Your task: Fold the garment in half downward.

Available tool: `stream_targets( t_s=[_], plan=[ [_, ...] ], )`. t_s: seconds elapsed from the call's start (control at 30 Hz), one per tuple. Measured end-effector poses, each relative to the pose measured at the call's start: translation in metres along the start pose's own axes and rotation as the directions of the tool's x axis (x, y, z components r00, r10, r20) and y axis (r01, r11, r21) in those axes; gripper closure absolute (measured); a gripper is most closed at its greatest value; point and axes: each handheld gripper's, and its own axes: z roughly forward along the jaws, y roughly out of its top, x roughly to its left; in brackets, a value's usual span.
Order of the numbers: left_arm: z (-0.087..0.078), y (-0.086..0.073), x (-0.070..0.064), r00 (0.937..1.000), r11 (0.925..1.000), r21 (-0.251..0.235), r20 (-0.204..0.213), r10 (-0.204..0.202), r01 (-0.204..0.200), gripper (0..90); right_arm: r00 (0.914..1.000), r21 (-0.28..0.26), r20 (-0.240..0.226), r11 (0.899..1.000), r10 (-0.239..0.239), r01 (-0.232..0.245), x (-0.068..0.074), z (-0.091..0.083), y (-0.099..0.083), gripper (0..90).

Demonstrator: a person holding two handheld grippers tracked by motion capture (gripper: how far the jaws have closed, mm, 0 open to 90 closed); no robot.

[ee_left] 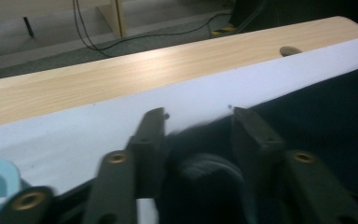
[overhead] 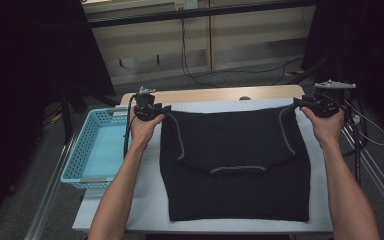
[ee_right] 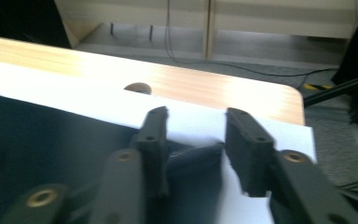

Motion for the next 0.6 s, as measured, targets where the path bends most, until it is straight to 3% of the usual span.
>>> stream_targets(
  t_s=[0.07, 0.13, 0.27, 0.43, 0.6],
  plan=[
    [-0.002, -0.002, -0.003, 0.9996, 0.9998, -0.016, 0.026, -0.010, 0.010, 46.7, 0.9999, -0.010, -0.014, 1.000, 0.003, -0.003, 0.002, -0.001, -0.003, 56.2],
    [-0.003, -0.004, -0.008, 0.9992, 0.9994, -0.018, 0.027, 0.030, -0.030, 41.1, 0.9989, -0.003, -0.046, 1.000, -0.001, 0.001, 0.005, -0.002, -0.008, 54.1],
    [-0.003, -0.010, -0.019, 0.9972, 0.9974, -0.013, 0.022, 0.071, -0.071, 28.7, 0.9952, 0.016, -0.091, 0.999, -0.037, 0.039, 0.016, -0.004, -0.017, 53.3],
    [-0.005, -0.025, -0.032, 0.9941, 0.9955, -0.010, 0.053, 0.095, -0.094, 21.0, 0.9887, 0.035, -0.125, 0.996, -0.082, 0.087, 0.025, -0.012, -0.024, 50.7],
    [-0.010, -0.040, -0.043, 0.9839, 0.9886, 0.004, 0.098, 0.150, -0.151, 16.4, 0.9794, 0.041, -0.171, 0.992, -0.107, 0.116, 0.034, -0.024, -0.032, 48.0]
  ],
)
